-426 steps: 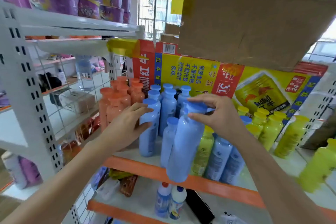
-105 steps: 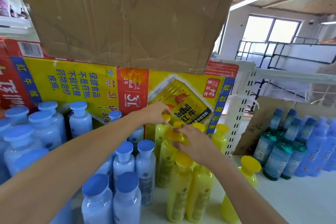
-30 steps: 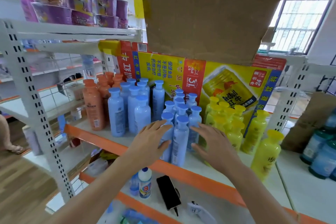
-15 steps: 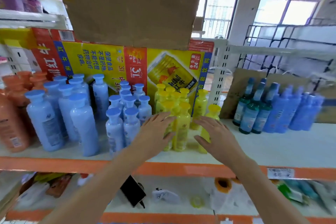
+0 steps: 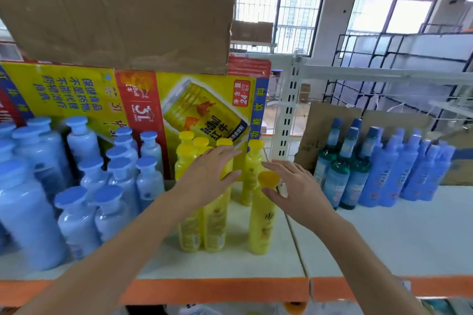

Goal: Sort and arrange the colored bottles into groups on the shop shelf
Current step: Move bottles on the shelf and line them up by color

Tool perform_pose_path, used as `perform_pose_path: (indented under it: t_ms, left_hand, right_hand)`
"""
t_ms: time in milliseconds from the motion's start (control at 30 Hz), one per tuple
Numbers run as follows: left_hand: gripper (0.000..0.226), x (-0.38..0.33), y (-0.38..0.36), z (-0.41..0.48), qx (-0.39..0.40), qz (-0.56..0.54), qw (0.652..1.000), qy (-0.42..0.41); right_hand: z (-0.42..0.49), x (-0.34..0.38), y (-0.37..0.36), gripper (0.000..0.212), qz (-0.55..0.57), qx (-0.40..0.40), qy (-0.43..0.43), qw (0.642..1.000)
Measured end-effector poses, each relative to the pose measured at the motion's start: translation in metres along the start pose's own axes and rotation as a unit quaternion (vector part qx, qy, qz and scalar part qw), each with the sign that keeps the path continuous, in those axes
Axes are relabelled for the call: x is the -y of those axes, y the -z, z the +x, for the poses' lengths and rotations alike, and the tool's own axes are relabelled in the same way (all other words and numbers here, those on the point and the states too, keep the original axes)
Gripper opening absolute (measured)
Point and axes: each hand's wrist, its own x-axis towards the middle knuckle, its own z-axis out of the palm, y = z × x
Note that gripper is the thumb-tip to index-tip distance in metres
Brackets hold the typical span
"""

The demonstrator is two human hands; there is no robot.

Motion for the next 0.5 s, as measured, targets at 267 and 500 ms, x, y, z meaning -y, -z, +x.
perform_pose_path:
  t_ms: [267,500]
  left_hand:
    - [0.047,-0.002,-0.020,0.058,0.029,-0.003,0.999,0.037]
    - [0.046,-0.001,-0.027,0.107,0.066,0.018,0.997,0.029]
  right_hand:
    - [0.033,-0.027,-0.004,0.044,0.058,0.098,0.023,0.993]
    - [0.060,-0.052,0.000,0.044,0.075,0.078,-0.011,0.994]
